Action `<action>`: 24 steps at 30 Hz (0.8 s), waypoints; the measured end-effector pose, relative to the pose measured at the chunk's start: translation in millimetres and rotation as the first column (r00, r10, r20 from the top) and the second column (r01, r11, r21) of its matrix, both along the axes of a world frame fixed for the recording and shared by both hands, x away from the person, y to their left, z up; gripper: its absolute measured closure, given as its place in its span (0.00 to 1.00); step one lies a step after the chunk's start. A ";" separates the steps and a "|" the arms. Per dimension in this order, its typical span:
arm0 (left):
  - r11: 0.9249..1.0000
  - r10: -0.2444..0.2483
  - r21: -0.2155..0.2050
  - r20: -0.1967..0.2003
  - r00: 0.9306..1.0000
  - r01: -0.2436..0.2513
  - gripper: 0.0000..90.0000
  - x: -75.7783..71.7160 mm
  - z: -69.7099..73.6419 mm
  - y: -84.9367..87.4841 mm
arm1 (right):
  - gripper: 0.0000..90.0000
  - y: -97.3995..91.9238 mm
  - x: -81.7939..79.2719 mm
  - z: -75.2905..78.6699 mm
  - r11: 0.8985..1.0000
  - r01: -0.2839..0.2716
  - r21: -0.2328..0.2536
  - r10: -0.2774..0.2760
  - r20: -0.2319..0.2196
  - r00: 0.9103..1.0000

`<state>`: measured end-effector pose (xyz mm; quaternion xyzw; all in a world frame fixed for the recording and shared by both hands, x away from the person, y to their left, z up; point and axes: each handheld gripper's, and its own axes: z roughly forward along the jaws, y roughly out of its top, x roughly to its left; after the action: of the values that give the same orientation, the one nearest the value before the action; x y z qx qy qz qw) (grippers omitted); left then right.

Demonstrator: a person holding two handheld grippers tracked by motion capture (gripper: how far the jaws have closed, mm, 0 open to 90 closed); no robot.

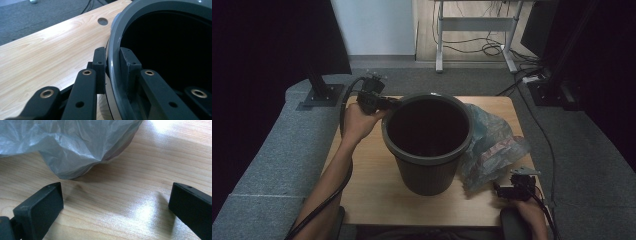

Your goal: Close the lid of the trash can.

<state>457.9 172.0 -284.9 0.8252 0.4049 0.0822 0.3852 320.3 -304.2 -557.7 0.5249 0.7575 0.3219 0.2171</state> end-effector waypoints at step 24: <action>0.993 -0.099 0.081 0.120 0.988 0.090 0.11 -12.3 16.5 25.3 | 0.00 0.0 0.0 0.0 1.000 0.000 0.000 0.000 0.000 1.000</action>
<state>445.6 197.3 -268.3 0.8507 0.3372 0.1302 0.3815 320.2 -304.1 -557.7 0.5250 0.7574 0.3218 0.2171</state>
